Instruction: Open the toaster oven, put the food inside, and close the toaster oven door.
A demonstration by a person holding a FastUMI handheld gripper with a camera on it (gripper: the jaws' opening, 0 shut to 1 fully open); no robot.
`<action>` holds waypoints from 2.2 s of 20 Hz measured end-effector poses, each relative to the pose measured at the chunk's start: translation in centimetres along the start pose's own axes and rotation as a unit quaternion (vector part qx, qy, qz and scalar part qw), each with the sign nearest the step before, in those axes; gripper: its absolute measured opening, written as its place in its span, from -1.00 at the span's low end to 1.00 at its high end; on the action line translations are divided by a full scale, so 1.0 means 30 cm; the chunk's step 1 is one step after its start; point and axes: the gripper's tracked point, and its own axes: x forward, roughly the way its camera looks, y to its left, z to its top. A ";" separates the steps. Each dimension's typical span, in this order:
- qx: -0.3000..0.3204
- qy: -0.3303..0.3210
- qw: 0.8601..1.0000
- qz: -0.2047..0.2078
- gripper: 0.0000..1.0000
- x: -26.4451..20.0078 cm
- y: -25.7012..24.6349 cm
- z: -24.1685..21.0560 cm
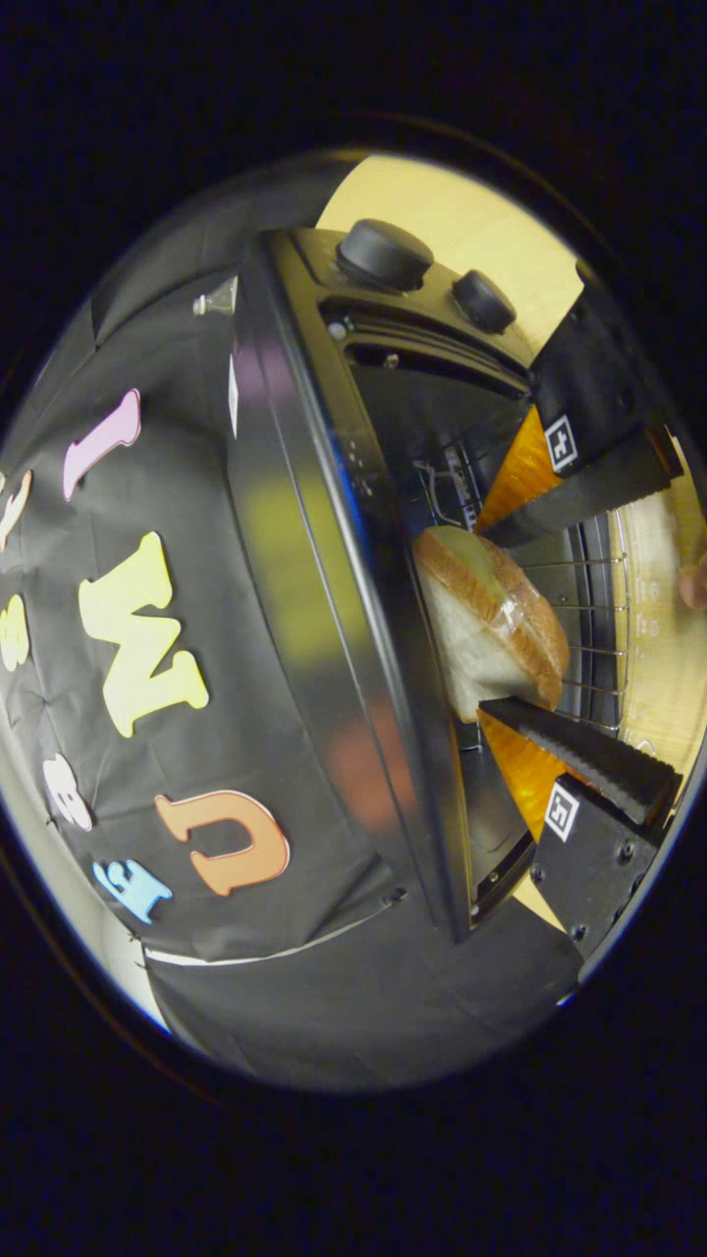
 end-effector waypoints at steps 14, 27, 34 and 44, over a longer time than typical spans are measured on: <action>-0.126 0.018 0.992 0.026 1.00 -0.002 0.023 -0.006; -0.281 0.032 0.959 0.018 1.00 -0.086 0.015 -0.050; -0.294 0.113 0.948 -0.046 1.00 -0.201 -0.044 -0.204; -0.182 0.099 0.973 -0.102 1.00 -0.430 -0.053 -0.339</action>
